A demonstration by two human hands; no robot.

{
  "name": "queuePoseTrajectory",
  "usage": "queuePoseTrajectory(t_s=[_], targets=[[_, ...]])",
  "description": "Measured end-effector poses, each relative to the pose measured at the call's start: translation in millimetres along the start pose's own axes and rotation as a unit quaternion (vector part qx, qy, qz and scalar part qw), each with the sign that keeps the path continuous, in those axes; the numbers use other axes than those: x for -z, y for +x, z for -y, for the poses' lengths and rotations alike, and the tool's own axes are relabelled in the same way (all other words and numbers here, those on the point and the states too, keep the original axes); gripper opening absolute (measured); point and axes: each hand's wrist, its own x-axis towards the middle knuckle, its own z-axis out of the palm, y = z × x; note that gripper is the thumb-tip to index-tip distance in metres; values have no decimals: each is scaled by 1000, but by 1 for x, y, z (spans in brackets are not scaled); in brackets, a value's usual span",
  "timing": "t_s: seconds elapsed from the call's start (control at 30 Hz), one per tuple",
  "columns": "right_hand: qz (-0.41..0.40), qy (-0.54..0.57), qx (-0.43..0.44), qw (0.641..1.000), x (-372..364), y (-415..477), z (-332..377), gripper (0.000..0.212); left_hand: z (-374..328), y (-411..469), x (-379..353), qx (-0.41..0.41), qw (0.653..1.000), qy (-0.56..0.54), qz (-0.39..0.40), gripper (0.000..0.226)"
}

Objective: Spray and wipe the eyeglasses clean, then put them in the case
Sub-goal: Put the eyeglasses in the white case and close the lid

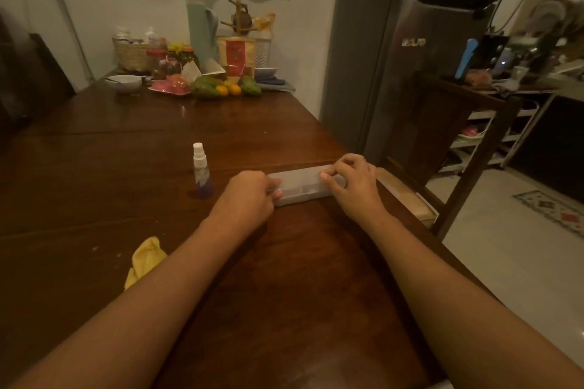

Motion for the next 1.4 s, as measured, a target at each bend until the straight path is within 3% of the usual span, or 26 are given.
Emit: queuePoseTrajectory(t_s=[0.1, 0.3, 0.43, 0.67, 0.73, 1.0, 1.13, 1.27, 1.4], targets=[[6, -34, 81, 996, 7, 2, 6, 12, -2, -2, 0, -50, 995, 68, -52, 28], [-9, -66, 93, 993, 7, 5, 12, 26, -18, 12, 14, -7, 997, 76, 31, 31], [-17, -81, 105, 991, 5, 8, 14, 35, -15, 22, 7, -23, 996, 90, -13, 23], [-51, -85, 133, 986, 1, 3, 10, 33, -14, 31, -13, -127, 967, 183, -121, 8], [-62, -81, 123, 987, 0, -1, 9, 28, -19, 31, -14, -129, 965, 196, -117, 7], [-27, -63, 116, 991, 10, -5, 14, 34, -12, 21, -5, -81, 988, 102, -84, 18], [-32, -62, 105, 992, 6, -3, 12, 34, -6, 19, -14, -111, 984, 70, -122, 13], [-65, -50, 119, 990, -2, -8, 6, 29, 7, 26, -32, -126, 973, 4, -192, 27], [-67, -45, 119, 990, -3, -7, 4, 27, 13, 29, -37, -120, 969, -27, -213, 29]])
